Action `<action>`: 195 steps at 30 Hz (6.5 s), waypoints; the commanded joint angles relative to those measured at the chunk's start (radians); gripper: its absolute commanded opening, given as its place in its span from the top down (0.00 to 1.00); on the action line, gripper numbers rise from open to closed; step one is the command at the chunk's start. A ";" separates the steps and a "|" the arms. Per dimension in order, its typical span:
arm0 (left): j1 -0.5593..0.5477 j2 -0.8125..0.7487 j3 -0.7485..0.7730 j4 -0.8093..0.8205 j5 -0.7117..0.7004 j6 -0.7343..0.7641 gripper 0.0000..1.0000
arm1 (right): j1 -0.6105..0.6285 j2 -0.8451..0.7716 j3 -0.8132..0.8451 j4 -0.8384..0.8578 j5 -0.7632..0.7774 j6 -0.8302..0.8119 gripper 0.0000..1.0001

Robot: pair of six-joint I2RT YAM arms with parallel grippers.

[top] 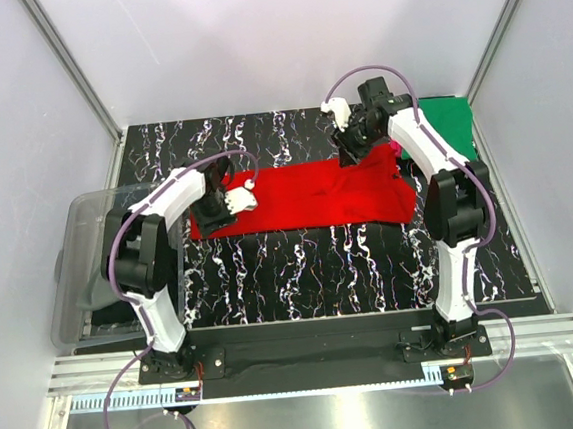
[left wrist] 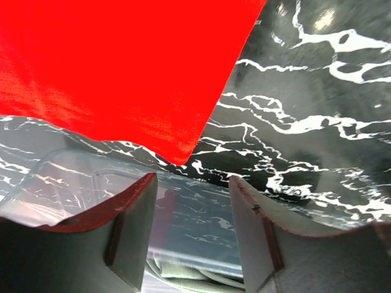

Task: Fold and stack the t-shirts
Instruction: Fold the tshirt

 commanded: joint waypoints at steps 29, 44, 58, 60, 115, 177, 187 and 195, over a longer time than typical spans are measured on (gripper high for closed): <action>-0.001 0.120 -0.082 0.041 -0.061 0.005 1.00 | -0.001 -0.236 -0.252 0.023 0.138 0.024 0.63; -0.258 -0.053 -0.184 -0.282 0.139 -0.027 1.00 | -0.001 0.007 -0.194 -0.030 0.273 0.048 0.64; -0.369 -0.035 -0.133 -0.308 0.209 -0.177 1.00 | 0.052 0.355 0.179 -0.078 0.306 0.042 0.64; -0.393 -0.013 -0.113 -0.323 0.240 -0.188 1.00 | 0.057 0.434 0.306 -0.116 0.306 0.048 0.64; -0.533 0.360 0.141 -0.154 0.409 -0.330 0.67 | 0.051 0.510 0.495 0.118 0.128 0.361 0.52; -0.617 0.429 0.324 -0.130 0.455 -0.315 0.65 | 0.049 0.624 0.584 0.284 0.140 0.429 0.41; -0.617 0.456 0.430 -0.125 0.424 -0.304 0.65 | 0.049 0.646 0.629 0.332 0.183 0.387 0.39; -0.591 0.218 0.491 -0.279 0.412 -0.346 0.62 | 0.039 0.384 0.497 0.324 0.122 0.393 0.39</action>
